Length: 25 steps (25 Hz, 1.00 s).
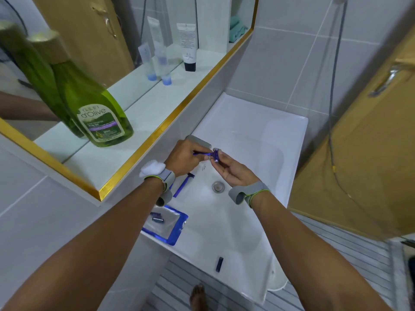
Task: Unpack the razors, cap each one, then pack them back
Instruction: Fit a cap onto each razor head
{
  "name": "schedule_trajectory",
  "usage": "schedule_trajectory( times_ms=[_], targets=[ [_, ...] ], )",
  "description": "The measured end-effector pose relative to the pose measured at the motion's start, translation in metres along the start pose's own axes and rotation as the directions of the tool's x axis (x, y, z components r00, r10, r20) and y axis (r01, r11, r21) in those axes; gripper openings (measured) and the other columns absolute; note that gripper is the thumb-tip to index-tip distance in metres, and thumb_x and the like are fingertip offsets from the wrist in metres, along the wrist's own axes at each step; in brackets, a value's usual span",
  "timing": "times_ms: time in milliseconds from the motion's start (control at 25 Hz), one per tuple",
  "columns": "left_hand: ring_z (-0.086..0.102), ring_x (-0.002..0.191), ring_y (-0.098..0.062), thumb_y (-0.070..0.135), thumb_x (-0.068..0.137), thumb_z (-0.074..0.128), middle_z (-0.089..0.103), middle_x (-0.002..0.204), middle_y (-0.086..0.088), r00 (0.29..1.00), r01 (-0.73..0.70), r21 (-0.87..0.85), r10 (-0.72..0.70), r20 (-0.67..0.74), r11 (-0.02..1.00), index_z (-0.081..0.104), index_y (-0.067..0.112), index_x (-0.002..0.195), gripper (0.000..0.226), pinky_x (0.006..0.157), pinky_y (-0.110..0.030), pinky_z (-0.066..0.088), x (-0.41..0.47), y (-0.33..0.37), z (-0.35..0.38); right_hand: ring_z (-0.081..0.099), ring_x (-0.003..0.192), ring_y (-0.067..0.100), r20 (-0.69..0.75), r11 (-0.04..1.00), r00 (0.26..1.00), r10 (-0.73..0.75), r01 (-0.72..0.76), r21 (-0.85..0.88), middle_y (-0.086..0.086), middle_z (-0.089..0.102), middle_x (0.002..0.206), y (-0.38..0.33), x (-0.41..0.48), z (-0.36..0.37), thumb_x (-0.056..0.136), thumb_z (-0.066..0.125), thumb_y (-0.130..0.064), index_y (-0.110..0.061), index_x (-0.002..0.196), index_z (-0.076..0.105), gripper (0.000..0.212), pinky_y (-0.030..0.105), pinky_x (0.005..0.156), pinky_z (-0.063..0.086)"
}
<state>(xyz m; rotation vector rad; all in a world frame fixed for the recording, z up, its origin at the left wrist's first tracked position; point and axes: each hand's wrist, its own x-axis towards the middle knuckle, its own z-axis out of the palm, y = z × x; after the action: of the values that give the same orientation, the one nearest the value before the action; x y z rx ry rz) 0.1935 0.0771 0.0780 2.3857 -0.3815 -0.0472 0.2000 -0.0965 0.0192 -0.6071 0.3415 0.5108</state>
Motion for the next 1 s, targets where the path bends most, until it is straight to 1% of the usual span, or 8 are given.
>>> schedule_trajectory(
  times_ms=[80, 160, 240, 320, 440, 560, 840, 1000],
  targets=[
    [0.061, 0.071, -0.013, 0.014, 0.088, 0.071, 0.078, 0.092, -0.007, 0.999, -0.045, -0.023, 0.045, 0.007, 0.999, 0.078, 0.014, 0.105, 0.018, 0.060, -0.017, 0.046, 0.000, 0.008, 0.005, 0.072, 0.078, 0.014, 0.002, 1.000, 1.000, 0.000, 0.000, 0.008, 0.008, 0.073, 0.087, -0.003, -0.006, -0.007, 0.096, 0.052, -0.010, -0.001, 0.098, 0.065, 0.016, 0.024, 0.085, 0.056],
    [0.061, 0.075, -0.015, 0.013, 0.087, 0.072, 0.076, 0.085, -0.009, 0.997, -0.070, -0.029, 0.070, 0.013, 0.997, 0.078, 0.013, 0.103, 0.017, 0.061, -0.020, 0.046, 0.001, 0.017, 0.011, 0.072, 0.078, 0.014, -0.003, 1.000, 1.000, -0.007, 0.008, 0.020, 0.008, 0.073, 0.086, -0.007, -0.014, -0.013, 0.096, 0.052, -0.010, 0.000, 0.099, 0.064, 0.015, 0.024, 0.084, 0.057],
    [0.061, 0.067, -0.008, 0.014, 0.088, 0.071, 0.074, 0.076, 0.001, 0.998, -0.056, -0.010, 0.056, 0.033, 0.998, 0.078, 0.015, 0.105, 0.019, 0.054, -0.013, 0.042, 0.004, 0.020, 0.014, 0.072, 0.077, 0.013, 0.002, 1.000, 1.000, -0.018, 0.018, 0.019, 0.007, 0.074, 0.085, -0.010, -0.021, -0.016, 0.096, 0.051, -0.009, 0.000, 0.099, 0.064, 0.016, 0.024, 0.082, 0.058],
    [0.060, 0.058, -0.009, 0.016, 0.088, 0.070, 0.068, 0.067, 0.011, 0.997, -0.054, 0.032, 0.052, 0.064, 0.998, 0.078, 0.020, 0.106, 0.019, 0.054, -0.018, 0.041, 0.007, 0.023, 0.018, 0.072, 0.077, 0.013, 0.011, 0.999, 1.000, -0.028, 0.028, 0.021, 0.008, 0.073, 0.087, -0.013, -0.028, -0.020, 0.096, 0.051, -0.009, 0.000, 0.101, 0.063, 0.016, 0.023, 0.080, 0.059],
    [0.066, 0.069, -0.023, 0.019, 0.090, 0.069, 0.076, 0.080, 0.001, 0.994, -0.036, 0.071, 0.028, 0.109, 0.997, 0.078, 0.023, 0.107, 0.020, 0.062, -0.034, 0.054, 0.010, 0.034, 0.019, 0.072, 0.075, 0.014, 0.008, 0.999, 0.999, -0.041, 0.041, 0.035, 0.007, 0.074, 0.086, -0.016, -0.036, -0.022, 0.096, 0.052, -0.009, 0.001, 0.101, 0.063, 0.015, 0.024, 0.080, 0.059],
    [0.070, 0.081, -0.025, 0.018, 0.090, 0.068, 0.078, 0.091, -0.004, 0.996, -0.011, 0.068, 0.005, 0.087, 0.998, 0.077, 0.022, 0.109, 0.021, 0.077, -0.040, 0.059, 0.008, 0.046, 0.021, 0.072, 0.074, 0.013, 0.008, 0.996, 0.998, -0.063, 0.063, 0.061, 0.007, 0.074, 0.084, -0.021, -0.044, -0.023, 0.096, 0.052, -0.009, 0.001, 0.099, 0.063, 0.016, 0.023, 0.077, 0.059],
    [0.069, 0.080, -0.025, 0.019, 0.090, 0.068, 0.079, 0.095, -0.002, 0.997, -0.034, 0.109, 0.025, 0.075, 0.993, 0.077, 0.022, 0.108, 0.020, 0.077, -0.043, 0.057, 0.006, 0.067, 0.021, 0.073, 0.075, 0.015, 0.043, 0.993, 0.996, -0.081, 0.077, 0.085, 0.009, 0.075, 0.084, -0.029, -0.056, -0.023, 0.096, 0.051, -0.009, 0.001, 0.079, 0.076, 0.032, 0.026, 0.083, 0.058],
    [0.069, 0.081, -0.028, 0.018, 0.091, 0.067, 0.078, 0.093, -0.005, 0.997, -0.033, 0.110, 0.026, 0.069, 0.993, 0.077, 0.020, 0.109, 0.020, 0.079, -0.045, 0.058, 0.005, 0.075, 0.022, 0.072, 0.076, 0.014, 0.032, 0.993, 0.995, -0.095, 0.092, 0.077, 0.008, 0.075, 0.084, -0.034, -0.061, -0.025, 0.097, 0.051, -0.010, 0.001, 0.097, 0.064, 0.018, 0.026, 0.084, 0.057]
  ],
)
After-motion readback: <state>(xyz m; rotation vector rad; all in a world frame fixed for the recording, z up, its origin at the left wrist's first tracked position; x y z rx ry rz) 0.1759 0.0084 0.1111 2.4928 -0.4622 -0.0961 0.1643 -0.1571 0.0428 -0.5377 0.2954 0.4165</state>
